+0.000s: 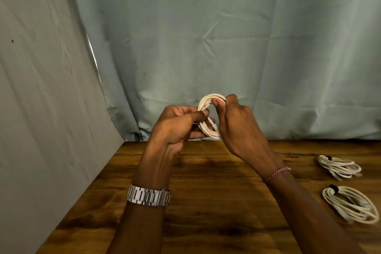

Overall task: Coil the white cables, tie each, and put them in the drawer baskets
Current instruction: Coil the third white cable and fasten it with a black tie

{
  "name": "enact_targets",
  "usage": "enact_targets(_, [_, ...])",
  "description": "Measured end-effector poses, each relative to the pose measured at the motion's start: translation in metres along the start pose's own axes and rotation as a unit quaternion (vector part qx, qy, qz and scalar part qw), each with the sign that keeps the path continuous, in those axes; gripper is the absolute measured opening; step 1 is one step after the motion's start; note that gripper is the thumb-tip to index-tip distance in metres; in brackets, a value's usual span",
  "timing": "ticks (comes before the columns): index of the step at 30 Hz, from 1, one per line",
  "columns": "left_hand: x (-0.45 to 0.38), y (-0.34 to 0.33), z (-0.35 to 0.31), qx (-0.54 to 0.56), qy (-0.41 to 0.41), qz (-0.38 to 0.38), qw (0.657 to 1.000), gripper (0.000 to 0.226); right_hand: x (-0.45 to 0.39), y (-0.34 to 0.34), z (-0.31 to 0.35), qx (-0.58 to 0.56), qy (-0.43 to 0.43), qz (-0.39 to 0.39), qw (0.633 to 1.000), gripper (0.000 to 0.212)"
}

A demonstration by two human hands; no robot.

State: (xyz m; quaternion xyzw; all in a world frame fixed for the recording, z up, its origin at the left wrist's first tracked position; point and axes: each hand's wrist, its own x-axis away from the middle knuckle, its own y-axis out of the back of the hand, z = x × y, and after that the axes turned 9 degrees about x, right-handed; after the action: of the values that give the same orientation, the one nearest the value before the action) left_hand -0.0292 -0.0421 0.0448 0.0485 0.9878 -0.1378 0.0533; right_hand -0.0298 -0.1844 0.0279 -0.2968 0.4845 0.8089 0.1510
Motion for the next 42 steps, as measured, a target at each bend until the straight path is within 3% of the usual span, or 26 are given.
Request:
enact_targets(5, [-0.007, 0.007, 0.002, 0.149, 0.089, 0.049, 0.984, 0.008, -0.002, -0.001, -0.003, -0.017, -0.008, 0.021, 1.000, 0.037])
enact_targets(10, [-0.015, 0.014, 0.009, 0.172, 0.125, 0.106, 0.971, 0.019, -0.004, -0.002, -0.006, -0.017, -0.006, 0.015, 1.000, 0.039])
enact_targets(25, [-0.025, 0.010, 0.026, 0.284, 0.051, 0.210, 0.934, 0.023, 0.001, -0.004, -0.003, -0.046, 0.085, -0.017, 0.995, 0.029])
enact_targets(28, [-0.025, 0.013, 0.026, 0.277, 0.031, 0.223, 0.934, 0.034, 0.003, -0.004, -0.002, -0.048, 0.109, -0.006, 0.993, 0.025])
enact_targets(34, [-0.020, 0.012, 0.023, 0.204, -0.030, 0.202, 0.957, 0.029, 0.000, -0.002, -0.008, -0.017, 0.120, -0.010, 0.993, 0.014])
enact_targets(36, [-0.019, 0.017, 0.021, 0.171, -0.034, 0.212, 0.962, 0.036, -0.002, 0.000, -0.013, 0.012, 0.122, 0.013, 0.992, 0.015])
enact_targets(42, [-0.017, 0.015, 0.021, 0.088, -0.009, 0.208, 0.974, 0.028, -0.003, 0.000, -0.020, 0.097, 0.182, 0.083, 0.975, 0.010])
